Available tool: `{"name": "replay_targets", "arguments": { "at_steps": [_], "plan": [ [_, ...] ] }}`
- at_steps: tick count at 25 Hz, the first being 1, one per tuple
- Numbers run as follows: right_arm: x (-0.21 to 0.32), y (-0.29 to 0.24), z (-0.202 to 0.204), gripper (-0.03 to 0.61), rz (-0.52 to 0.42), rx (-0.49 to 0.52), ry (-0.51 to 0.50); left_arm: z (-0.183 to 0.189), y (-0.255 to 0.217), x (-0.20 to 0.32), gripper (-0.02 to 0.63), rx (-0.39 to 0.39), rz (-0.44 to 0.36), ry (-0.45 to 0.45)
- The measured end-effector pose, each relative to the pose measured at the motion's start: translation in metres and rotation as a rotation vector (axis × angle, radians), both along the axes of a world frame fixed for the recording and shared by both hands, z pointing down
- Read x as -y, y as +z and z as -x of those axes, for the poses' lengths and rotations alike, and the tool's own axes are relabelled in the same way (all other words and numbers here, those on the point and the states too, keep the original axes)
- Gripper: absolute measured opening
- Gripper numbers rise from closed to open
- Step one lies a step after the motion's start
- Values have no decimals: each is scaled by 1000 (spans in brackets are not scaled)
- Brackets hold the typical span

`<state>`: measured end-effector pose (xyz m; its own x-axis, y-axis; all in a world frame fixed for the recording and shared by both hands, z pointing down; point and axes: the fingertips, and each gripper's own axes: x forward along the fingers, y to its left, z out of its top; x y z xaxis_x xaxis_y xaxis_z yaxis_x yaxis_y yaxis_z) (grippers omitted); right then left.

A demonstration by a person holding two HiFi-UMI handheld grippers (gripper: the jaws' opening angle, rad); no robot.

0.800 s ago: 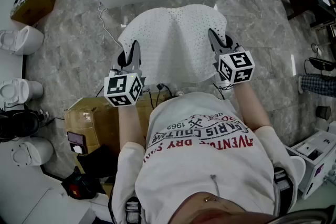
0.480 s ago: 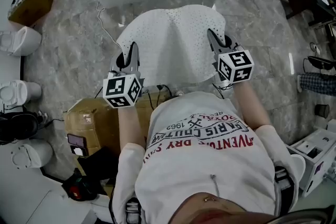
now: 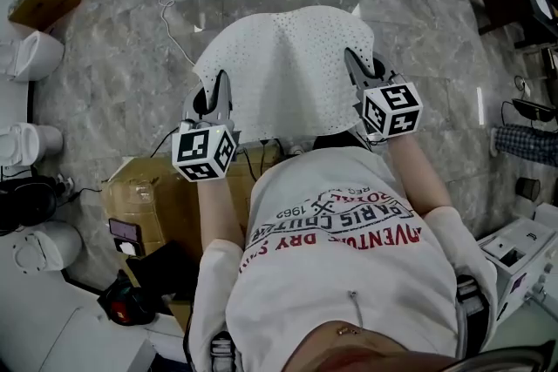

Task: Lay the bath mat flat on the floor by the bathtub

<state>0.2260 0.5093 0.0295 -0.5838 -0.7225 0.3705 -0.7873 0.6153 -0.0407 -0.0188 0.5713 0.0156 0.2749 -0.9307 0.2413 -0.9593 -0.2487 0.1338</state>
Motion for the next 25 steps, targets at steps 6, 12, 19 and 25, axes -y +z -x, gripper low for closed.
{"name": "replay_targets", "arguments": {
  "at_steps": [6,12,19,25],
  "plan": [
    [42,18,12,18,41,9,-39,8,14,31,18,8,41,-37],
    [123,44,34,18,88,16,-86,27,37,99,18,15,94,-82],
    [247,79,48,18,187,4,-110,55,61,217,18,1,183,-131],
    [343,116,54,18,247,-21,-99,67,94,326,18,28,222,-117]
  ]
}}
